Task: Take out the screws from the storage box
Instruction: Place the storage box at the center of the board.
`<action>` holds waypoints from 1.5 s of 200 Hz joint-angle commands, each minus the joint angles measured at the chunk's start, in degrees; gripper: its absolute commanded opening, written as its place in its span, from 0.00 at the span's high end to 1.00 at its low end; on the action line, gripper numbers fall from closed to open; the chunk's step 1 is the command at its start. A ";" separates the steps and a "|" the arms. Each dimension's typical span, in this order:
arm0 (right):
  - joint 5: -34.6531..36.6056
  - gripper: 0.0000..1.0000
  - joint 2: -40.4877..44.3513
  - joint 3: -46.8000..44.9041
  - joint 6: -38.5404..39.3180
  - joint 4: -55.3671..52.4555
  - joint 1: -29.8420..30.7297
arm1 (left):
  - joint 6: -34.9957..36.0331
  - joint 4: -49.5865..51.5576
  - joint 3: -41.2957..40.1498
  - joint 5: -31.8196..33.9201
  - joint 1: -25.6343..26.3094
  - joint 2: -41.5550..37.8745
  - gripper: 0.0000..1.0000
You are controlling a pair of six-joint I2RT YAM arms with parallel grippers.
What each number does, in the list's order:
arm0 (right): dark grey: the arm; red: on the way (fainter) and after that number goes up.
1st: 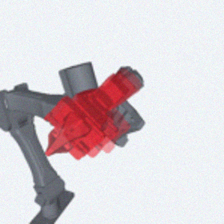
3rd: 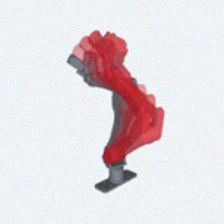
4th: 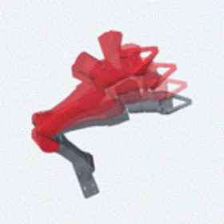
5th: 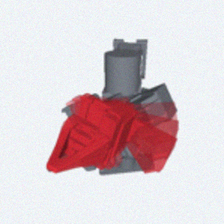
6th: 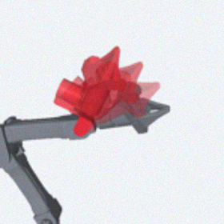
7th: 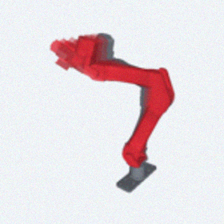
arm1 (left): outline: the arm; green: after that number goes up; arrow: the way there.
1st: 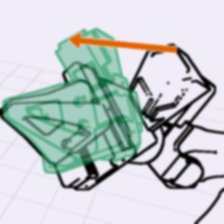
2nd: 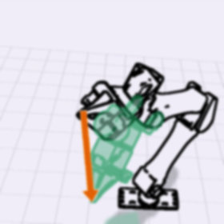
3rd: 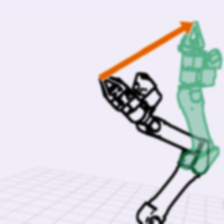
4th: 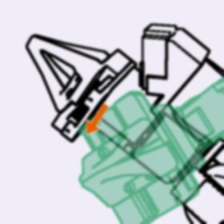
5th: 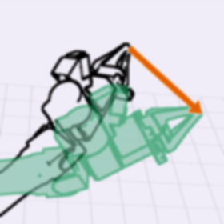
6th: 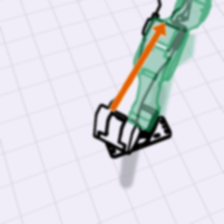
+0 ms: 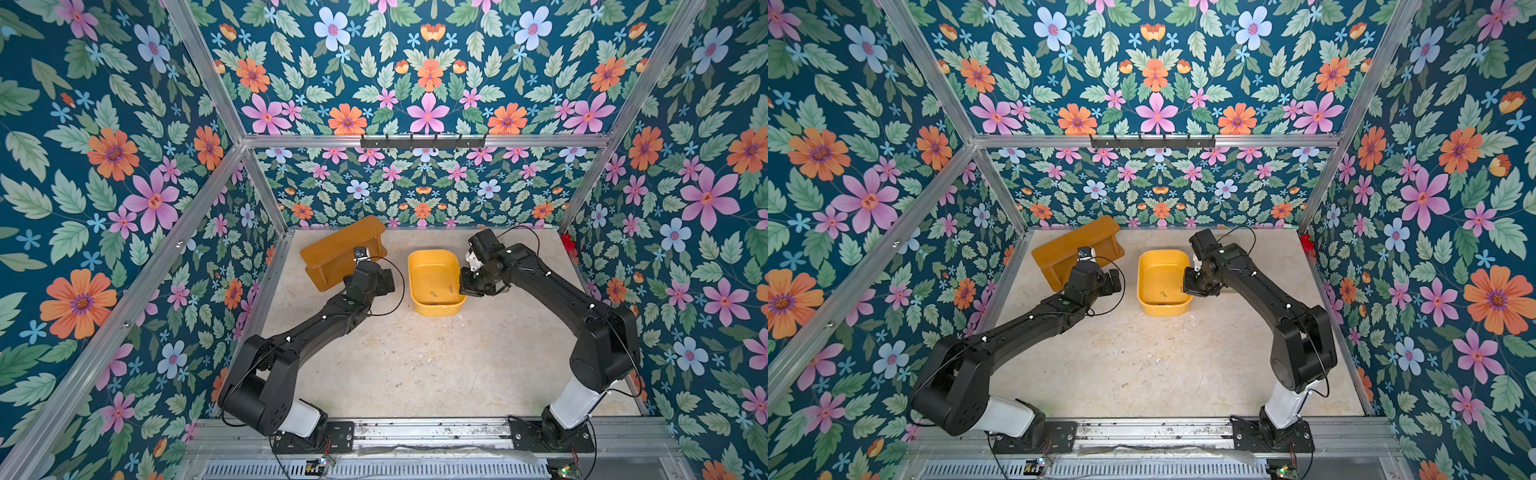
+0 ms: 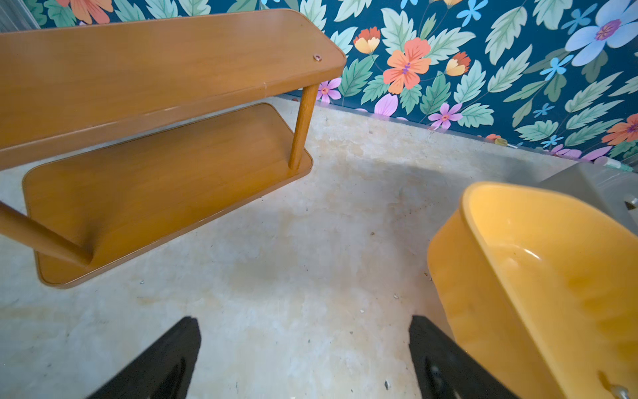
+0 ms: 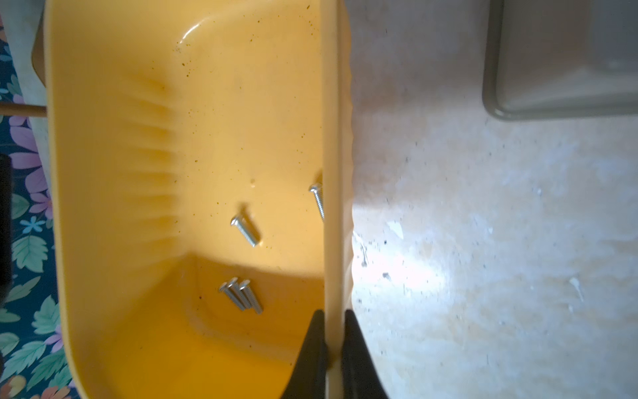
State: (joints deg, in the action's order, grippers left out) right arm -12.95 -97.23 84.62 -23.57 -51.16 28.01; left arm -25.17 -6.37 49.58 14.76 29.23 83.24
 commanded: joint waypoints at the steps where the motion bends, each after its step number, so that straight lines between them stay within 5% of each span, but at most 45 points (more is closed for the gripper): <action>1: -4.63 1.00 4.30 -3.44 -1.33 -5.75 0.42 | -0.77 3.85 -0.20 -1.85 0.12 -1.82 0.01; 91: 6.39 1.00 17.76 -24.10 -12.67 1.99 11.26 | -5.10 4.25 -5.63 -5.81 4.33 -5.02 0.01; 192: 17.44 1.00 19.55 -36.91 -21.68 15.90 21.25 | -7.94 8.13 -6.34 -2.99 14.78 -7.21 0.07; 250: 17.35 0.83 20.23 -39.47 -21.23 18.37 22.18 | -8.10 8.73 -3.63 -0.79 20.07 -4.48 0.11; 300: 20.31 0.59 32.48 -40.70 -21.37 15.65 22.18 | -4.28 9.11 1.31 -0.83 24.49 0.56 0.14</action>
State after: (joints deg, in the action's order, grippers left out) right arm 4.21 -71.13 44.45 -44.40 -33.58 50.13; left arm -32.77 2.55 48.97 13.63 52.34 81.87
